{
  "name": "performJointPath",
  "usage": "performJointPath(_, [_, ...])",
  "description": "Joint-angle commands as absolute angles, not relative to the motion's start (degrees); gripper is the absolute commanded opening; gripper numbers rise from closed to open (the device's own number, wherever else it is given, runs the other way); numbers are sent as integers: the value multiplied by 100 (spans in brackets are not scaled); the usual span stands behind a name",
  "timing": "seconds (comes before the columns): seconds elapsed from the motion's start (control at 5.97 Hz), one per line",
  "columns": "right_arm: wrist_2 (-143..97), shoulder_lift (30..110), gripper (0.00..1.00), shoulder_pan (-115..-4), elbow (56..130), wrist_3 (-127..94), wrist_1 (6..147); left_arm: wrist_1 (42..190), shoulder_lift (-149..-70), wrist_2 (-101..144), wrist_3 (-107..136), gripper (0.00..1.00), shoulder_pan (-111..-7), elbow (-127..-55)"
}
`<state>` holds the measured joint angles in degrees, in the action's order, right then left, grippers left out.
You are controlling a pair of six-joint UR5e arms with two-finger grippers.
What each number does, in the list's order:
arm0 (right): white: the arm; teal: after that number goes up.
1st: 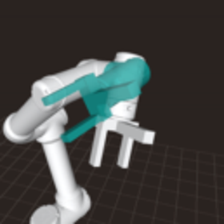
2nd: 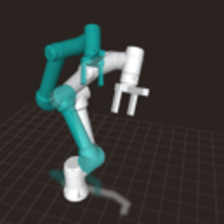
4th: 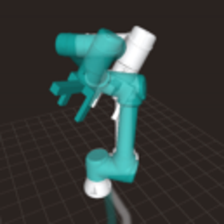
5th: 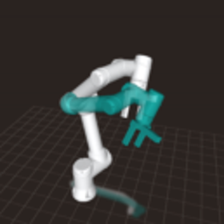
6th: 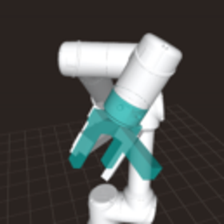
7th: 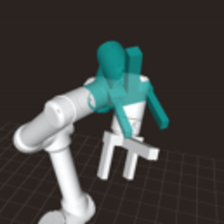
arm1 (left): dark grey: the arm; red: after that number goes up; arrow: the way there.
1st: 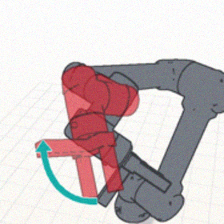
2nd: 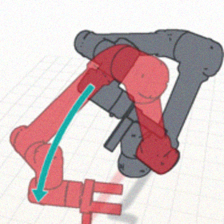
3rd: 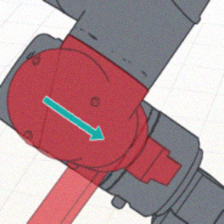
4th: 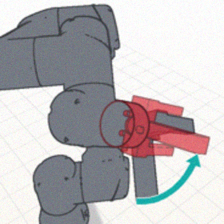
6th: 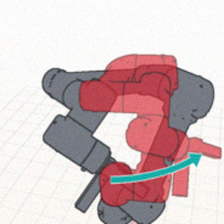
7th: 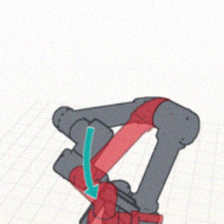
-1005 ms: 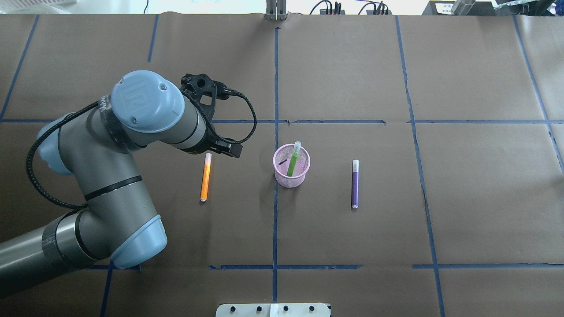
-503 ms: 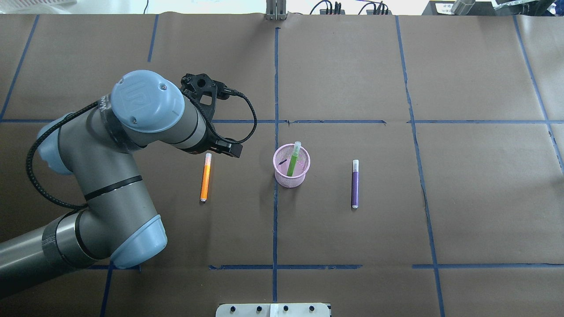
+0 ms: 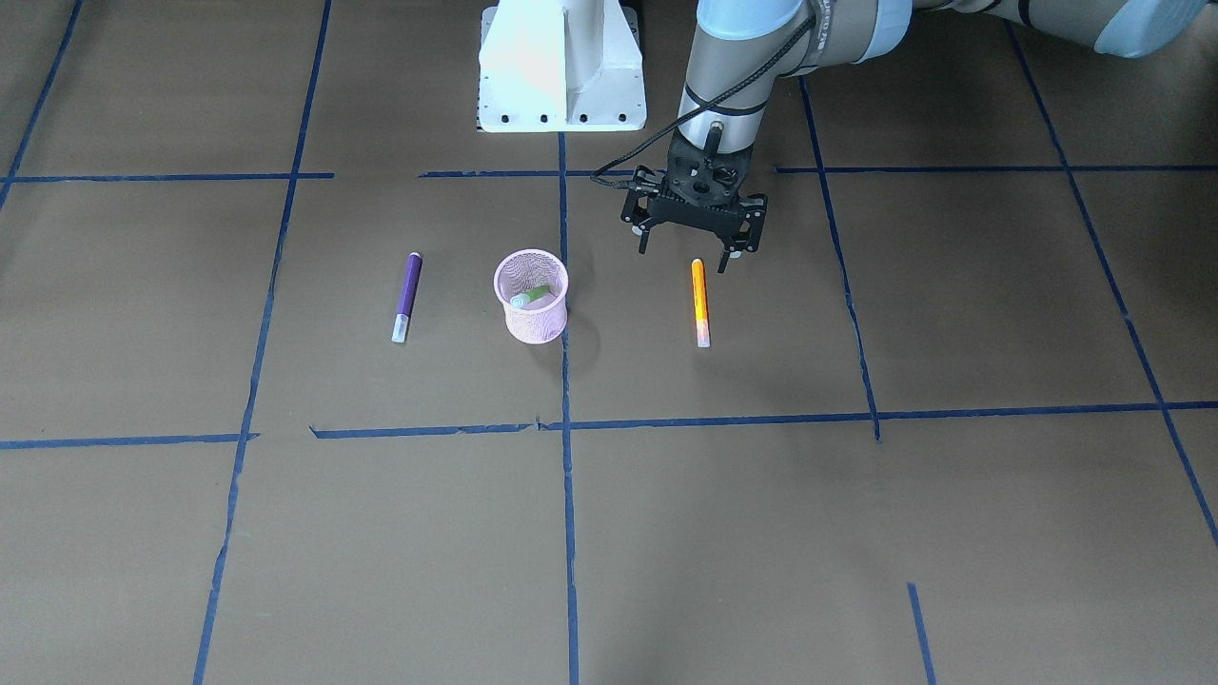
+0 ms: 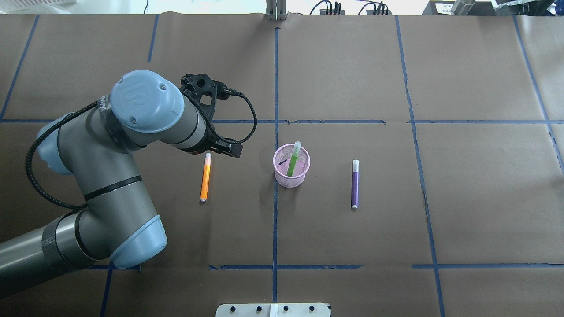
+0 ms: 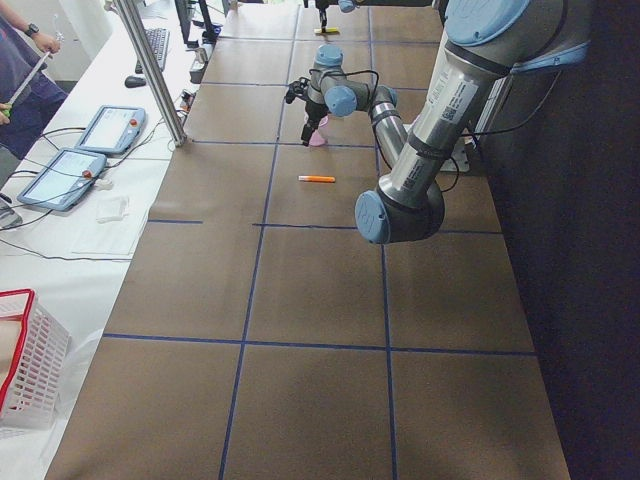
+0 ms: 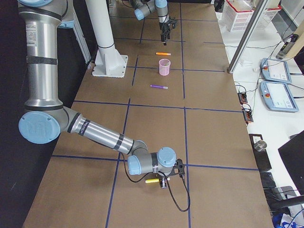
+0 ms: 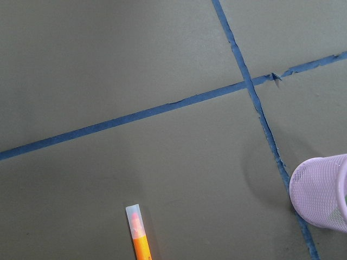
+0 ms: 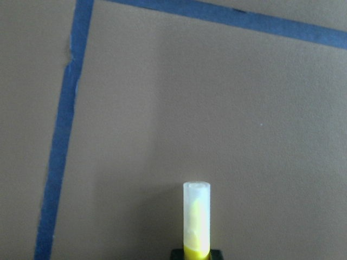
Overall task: Collect pens into pen holder
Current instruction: 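Carry the yellow marker with the right gripper over the cup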
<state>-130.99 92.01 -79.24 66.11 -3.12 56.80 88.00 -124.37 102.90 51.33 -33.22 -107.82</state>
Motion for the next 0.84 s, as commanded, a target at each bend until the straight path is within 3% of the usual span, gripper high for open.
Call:
performJointPath(0.0, [-13174,9211,3,-7928,6853,-316,5660,8798,-12437,10292,5133,100,-3322,-10775])
performJointPath(0.67, [-13210,9439,3,-8139,9477,-936,5660,8789,-12280,10292,5133,100,-3305,-10723])
